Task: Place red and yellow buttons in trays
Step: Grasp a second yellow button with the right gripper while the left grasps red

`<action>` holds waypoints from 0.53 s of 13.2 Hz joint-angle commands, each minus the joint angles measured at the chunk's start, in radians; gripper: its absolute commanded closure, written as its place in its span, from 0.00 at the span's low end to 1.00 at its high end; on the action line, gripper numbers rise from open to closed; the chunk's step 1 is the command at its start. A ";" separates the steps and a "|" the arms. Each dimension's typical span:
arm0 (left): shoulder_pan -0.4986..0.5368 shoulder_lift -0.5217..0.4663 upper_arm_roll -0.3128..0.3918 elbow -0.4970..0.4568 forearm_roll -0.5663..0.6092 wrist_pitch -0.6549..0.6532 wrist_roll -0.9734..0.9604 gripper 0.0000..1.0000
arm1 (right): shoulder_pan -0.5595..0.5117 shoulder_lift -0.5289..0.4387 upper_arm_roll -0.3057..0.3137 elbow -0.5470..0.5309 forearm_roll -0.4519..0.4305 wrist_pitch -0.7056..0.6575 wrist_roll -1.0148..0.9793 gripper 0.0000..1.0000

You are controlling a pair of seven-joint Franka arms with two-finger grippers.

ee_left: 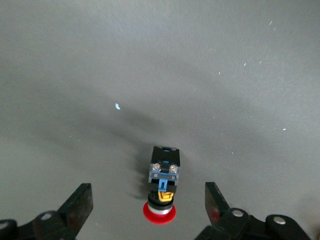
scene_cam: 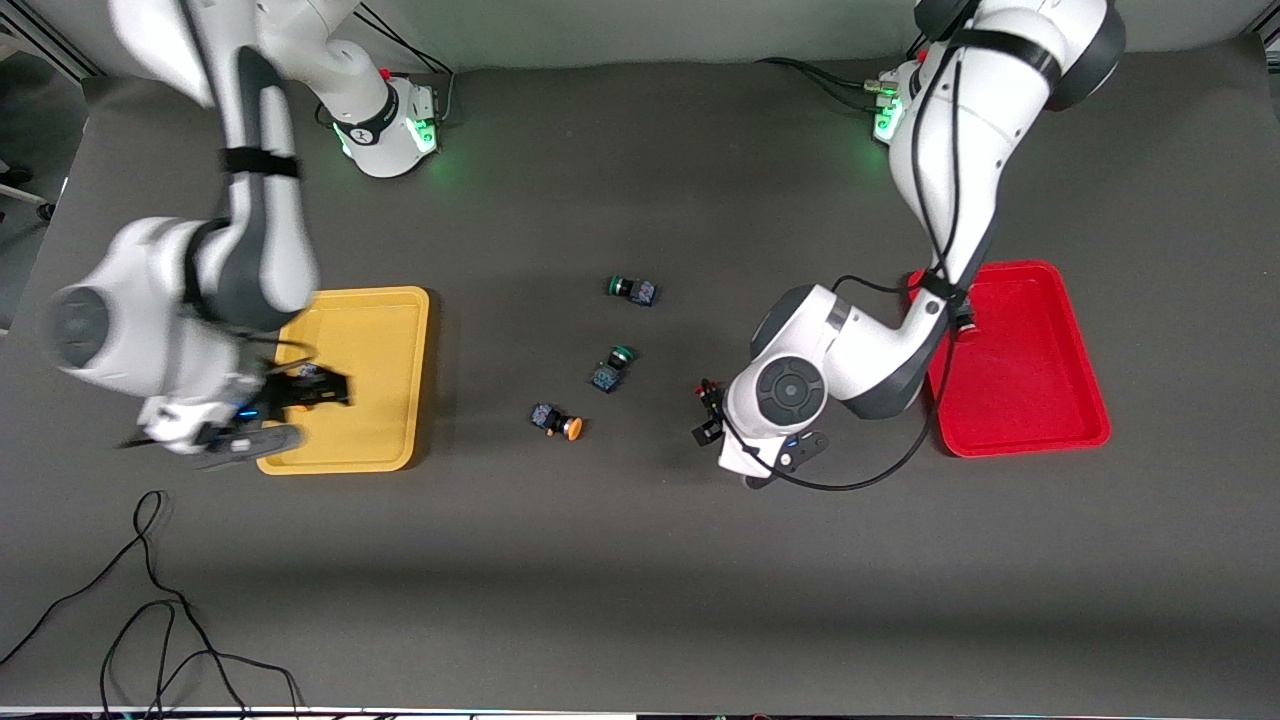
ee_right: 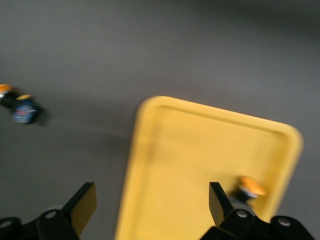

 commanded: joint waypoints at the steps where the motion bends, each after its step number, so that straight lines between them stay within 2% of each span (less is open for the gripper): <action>1: -0.034 0.031 0.009 -0.008 0.013 0.045 -0.027 0.02 | 0.095 0.064 0.043 0.059 -0.004 0.007 0.051 0.00; 2: -0.033 0.031 0.009 -0.043 0.013 0.097 -0.027 0.05 | 0.094 0.074 0.087 0.081 -0.002 0.014 0.048 0.00; 3: -0.034 0.035 0.009 -0.066 0.013 0.124 -0.027 0.17 | 0.094 0.078 0.129 0.085 -0.004 0.051 0.039 0.00; 4: -0.036 0.038 0.009 -0.068 0.013 0.129 -0.027 0.36 | 0.085 0.092 0.169 0.081 -0.004 0.092 0.016 0.00; 5: -0.036 0.038 0.009 -0.070 0.013 0.126 -0.027 0.74 | 0.082 0.116 0.203 0.078 -0.004 0.143 -0.040 0.00; 6: -0.036 0.037 0.009 -0.070 0.013 0.115 -0.027 1.00 | 0.082 0.144 0.221 0.078 -0.002 0.192 -0.109 0.00; 7: -0.031 0.035 0.009 -0.068 0.013 0.110 -0.027 1.00 | 0.080 0.172 0.238 0.075 0.011 0.239 -0.166 0.00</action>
